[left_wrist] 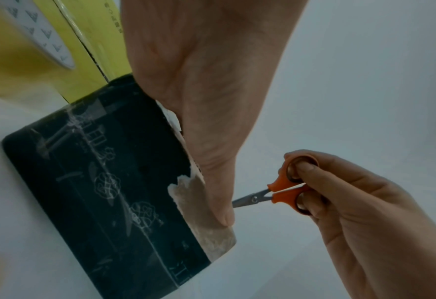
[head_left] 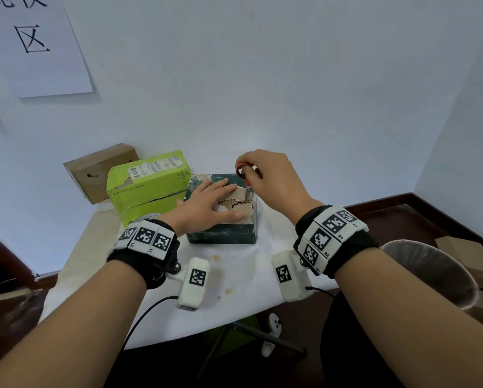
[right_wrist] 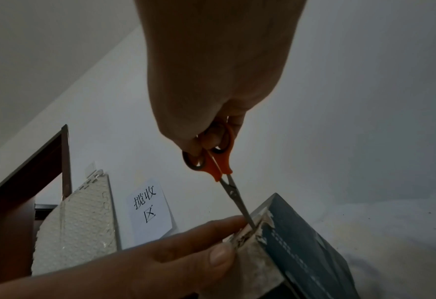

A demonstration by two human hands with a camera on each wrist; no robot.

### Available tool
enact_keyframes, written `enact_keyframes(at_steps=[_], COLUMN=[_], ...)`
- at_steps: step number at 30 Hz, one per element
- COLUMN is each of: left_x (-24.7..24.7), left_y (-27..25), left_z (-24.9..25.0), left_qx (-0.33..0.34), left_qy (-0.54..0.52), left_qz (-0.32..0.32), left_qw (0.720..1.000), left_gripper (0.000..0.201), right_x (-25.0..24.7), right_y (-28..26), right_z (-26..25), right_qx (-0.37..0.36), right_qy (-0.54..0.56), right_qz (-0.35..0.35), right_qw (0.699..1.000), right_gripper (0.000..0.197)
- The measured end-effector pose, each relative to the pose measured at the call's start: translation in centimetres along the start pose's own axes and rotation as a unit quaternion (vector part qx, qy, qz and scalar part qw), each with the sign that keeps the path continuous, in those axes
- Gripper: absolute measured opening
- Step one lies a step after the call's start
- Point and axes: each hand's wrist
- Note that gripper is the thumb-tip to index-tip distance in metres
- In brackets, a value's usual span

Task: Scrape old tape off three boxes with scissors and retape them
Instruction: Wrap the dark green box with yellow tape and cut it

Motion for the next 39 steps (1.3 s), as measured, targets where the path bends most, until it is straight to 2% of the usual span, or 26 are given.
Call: enact_keyframes(at_steps=[3,7,9,13,15,17,20,24,26,28,30,33,35,37,39], left_x=[0.0,0.1,0.1,0.1,0.1,0.1,0.1,-0.1,-0.1,-0.1,-0.2,-0.2,-0.2,-0.3,-0.3], left_y=[-0.1,0.0,-0.1,-0.3,-0.3,-0.2,-0.2,-0.4,-0.4,-0.4,-0.5,-0.5,-0.5,-0.5,-0.5], left_z=[0.2,-0.1,-0.1,-0.1,-0.2,-0.3,-0.1,0.1,0.3,0.3,0.4,0.5,0.6,0.5,0.5], left_qx=[0.001,0.004,0.006,0.011,0.015,0.015,0.014,0.013,0.010,0.008,0.008,0.005,0.004,0.005,0.005], left_qy=[-0.002,-0.006,-0.001,0.006,0.006,0.000,0.000,0.009,0.012,0.014,0.014,0.010,0.009,0.011,0.011], left_qz=[-0.003,-0.002,-0.001,0.002,0.001,-0.001,-0.003,-0.006,-0.006,-0.005,-0.008,-0.011,-0.012,-0.012,-0.013], left_qw=[1.000,1.000,1.000,1.000,1.000,1.000,1.000,1.000,1.000,1.000,1.000,1.000,1.000,1.000,1.000], left_gripper=[0.091,0.099,0.096,0.093,0.095,0.098,0.095,0.091,0.085,0.083,0.084,0.089,0.091,0.091,0.091], right_x=[0.3,0.7,0.8,1.1,1.0,1.0,1.5,2.1,2.3,2.4,2.2,1.7,1.7,1.8,2.0], right_y=[-0.2,0.0,0.1,0.4,0.4,0.1,-0.2,-0.3,-0.4,-0.5,-0.5,0.0,0.3,0.4,0.2], right_z=[0.1,-0.1,-0.1,1.0,1.6,2.2,3.5,4.5,4.7,4.7,4.3,3.3,2.8,2.8,3.2], right_qx=[-0.005,-0.009,0.020,0.127,0.192,0.264,0.348,0.404,0.406,0.396,0.362,0.253,0.203,0.205,0.248], right_qy=[-0.024,-0.054,-0.021,0.097,0.188,0.270,0.338,0.408,0.426,0.408,0.369,0.302,0.254,0.242,0.292], right_qz=[-0.006,-0.068,-0.077,-0.014,0.015,0.026,0.039,0.033,0.031,0.039,0.054,0.041,0.017,0.010,0.015], right_qw=[1.000,0.996,0.997,0.987,0.963,0.926,0.874,0.818,0.808,0.822,0.854,0.918,0.946,0.949,0.924], right_gripper=[0.022,0.023,0.023,0.021,0.020,0.018,0.016,0.018,0.021,0.020,0.017,0.017,0.018,0.018,0.017])
Point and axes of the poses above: each hand's wrist, its own y-axis towards the middle knuckle, its own x-axis out of the palm, z = x × y, and after that the axes turned 4 degrees about x, right-handed
